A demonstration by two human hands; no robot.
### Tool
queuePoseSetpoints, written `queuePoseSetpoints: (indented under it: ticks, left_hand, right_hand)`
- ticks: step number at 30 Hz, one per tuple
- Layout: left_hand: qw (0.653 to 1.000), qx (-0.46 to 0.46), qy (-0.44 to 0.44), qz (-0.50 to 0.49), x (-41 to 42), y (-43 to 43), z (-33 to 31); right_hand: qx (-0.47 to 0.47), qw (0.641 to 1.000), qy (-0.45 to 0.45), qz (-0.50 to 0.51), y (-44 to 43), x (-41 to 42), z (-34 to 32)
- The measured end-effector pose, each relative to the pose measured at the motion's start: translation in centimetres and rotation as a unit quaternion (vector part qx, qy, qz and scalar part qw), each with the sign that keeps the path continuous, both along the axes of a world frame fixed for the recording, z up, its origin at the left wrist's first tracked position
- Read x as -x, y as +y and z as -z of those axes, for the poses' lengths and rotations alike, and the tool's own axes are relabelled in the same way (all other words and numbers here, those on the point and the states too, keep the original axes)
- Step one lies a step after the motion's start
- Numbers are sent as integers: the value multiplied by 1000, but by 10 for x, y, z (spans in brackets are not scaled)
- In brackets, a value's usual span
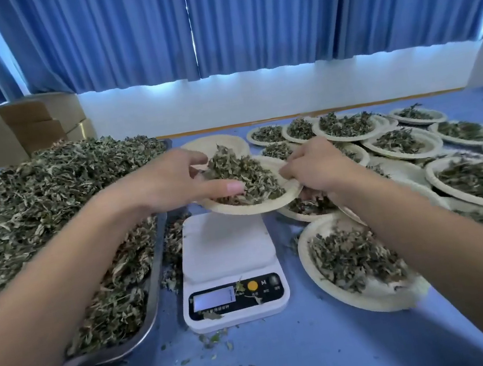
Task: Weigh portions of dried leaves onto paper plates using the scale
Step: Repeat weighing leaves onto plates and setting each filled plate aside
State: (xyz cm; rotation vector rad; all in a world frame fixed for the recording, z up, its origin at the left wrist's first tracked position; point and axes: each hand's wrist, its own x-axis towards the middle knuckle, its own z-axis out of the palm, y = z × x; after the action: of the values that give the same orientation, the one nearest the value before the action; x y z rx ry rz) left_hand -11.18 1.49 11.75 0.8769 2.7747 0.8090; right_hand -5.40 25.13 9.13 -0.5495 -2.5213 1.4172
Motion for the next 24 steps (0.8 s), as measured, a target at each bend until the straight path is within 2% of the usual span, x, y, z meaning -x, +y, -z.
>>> queuePoseSetpoints:
  ticks: [2, 5, 9, 12, 16, 19, 24]
  left_hand:
    - [999, -49, 7, 22, -2, 18, -9]
    - [995, -51, -9, 91, -9, 61, -15]
    - [988, -68, -7, 137, -7, 132, -7]
    - [986, -23, 24, 164, -8, 192, -5]
    - [977, -5, 5, 215, -9, 265, -9]
    - [970, 13, 5, 242, 0, 324, -13]
    - [962, 29, 14, 273, 41, 424, -27]
  right_hand:
    - [67, 997, 14, 19, 18, -8, -13]
    - [99, 993, 27, 57, 53, -24, -26]
    - [88, 991, 33, 97, 115, -48, -31]
    - [84, 988, 48, 119, 165, -65, -25]
    - [68, 981, 39, 177, 227, -79, -22]
    - [76, 973, 27, 217, 277, -78, -28]
    - [22, 964, 33, 265, 361, -44, -41]
